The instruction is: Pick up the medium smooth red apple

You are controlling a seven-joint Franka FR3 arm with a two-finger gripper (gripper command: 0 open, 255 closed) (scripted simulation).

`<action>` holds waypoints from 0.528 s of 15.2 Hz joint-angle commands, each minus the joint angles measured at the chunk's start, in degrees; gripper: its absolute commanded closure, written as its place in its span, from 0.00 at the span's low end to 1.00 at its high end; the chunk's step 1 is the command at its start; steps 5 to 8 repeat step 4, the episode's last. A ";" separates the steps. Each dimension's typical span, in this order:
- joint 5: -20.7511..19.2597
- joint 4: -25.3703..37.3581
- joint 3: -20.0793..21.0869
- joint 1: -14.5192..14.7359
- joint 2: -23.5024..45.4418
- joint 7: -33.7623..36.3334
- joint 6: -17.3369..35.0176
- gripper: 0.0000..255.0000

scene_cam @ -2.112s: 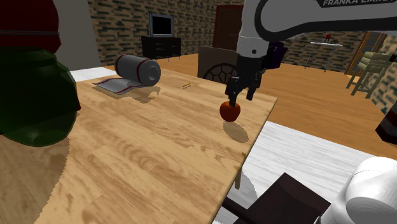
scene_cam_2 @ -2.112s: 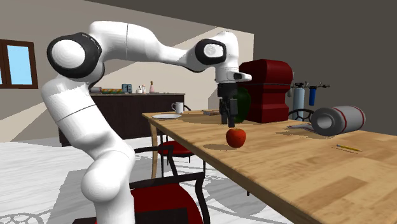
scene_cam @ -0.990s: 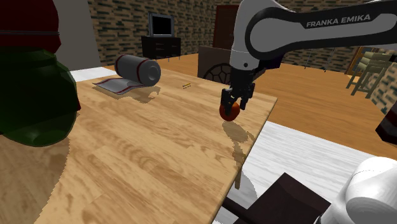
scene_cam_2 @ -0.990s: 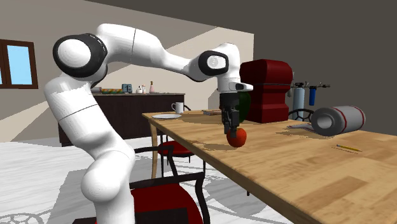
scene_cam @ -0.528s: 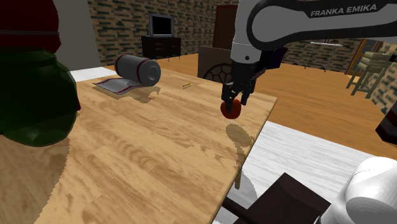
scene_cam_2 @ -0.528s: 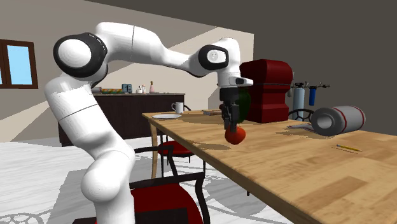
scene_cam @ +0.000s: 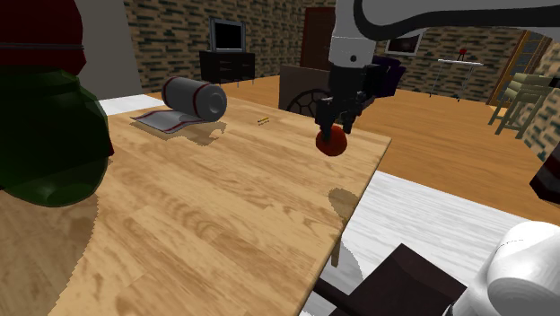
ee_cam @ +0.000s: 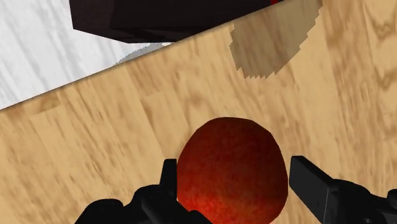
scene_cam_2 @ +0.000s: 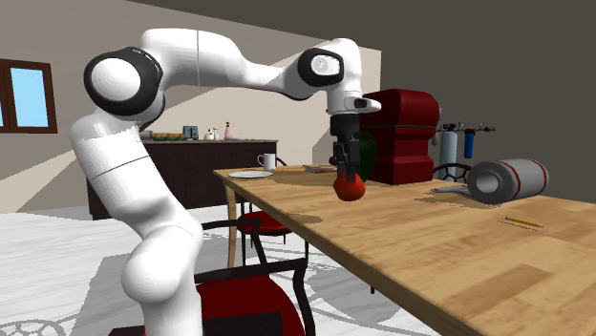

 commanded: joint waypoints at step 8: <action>-0.11 2.93 -0.04 -0.07 0.48 -0.04 -2.47 1.00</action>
